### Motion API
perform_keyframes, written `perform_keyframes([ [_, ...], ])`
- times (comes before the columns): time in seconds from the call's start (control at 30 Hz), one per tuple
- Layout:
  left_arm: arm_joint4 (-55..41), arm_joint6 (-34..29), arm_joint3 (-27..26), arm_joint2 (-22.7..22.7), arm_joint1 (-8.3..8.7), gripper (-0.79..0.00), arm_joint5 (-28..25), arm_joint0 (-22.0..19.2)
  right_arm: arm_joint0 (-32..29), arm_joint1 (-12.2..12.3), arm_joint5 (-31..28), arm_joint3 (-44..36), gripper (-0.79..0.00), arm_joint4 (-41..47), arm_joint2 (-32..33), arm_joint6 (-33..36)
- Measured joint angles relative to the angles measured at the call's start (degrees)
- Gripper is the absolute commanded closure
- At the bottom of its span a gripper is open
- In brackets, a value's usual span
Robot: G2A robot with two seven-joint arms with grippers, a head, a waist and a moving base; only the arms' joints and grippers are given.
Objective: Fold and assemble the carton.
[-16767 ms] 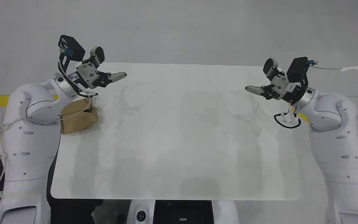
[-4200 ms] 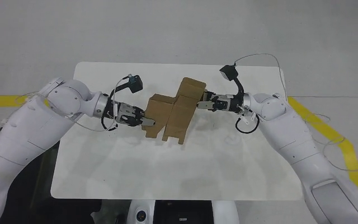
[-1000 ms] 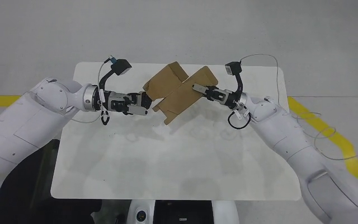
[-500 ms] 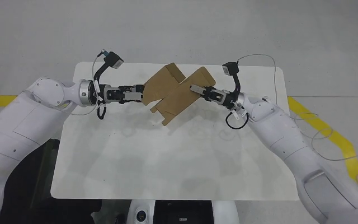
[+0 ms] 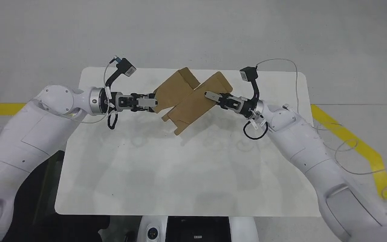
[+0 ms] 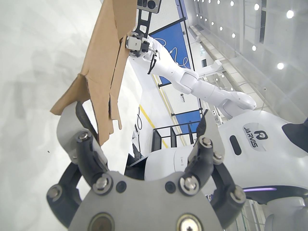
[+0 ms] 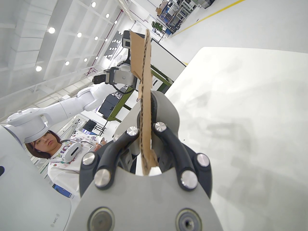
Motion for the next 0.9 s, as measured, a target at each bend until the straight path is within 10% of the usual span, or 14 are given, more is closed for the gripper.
perform_keyframes([
  [0.9, 6.2, 0.5, 4.6, -4.0, -3.87, 0.0, 7.1, 2.3, -1.2, -1.4, 0.6, -0.3, 0.0, -2.1, 3.5, 2.3],
])
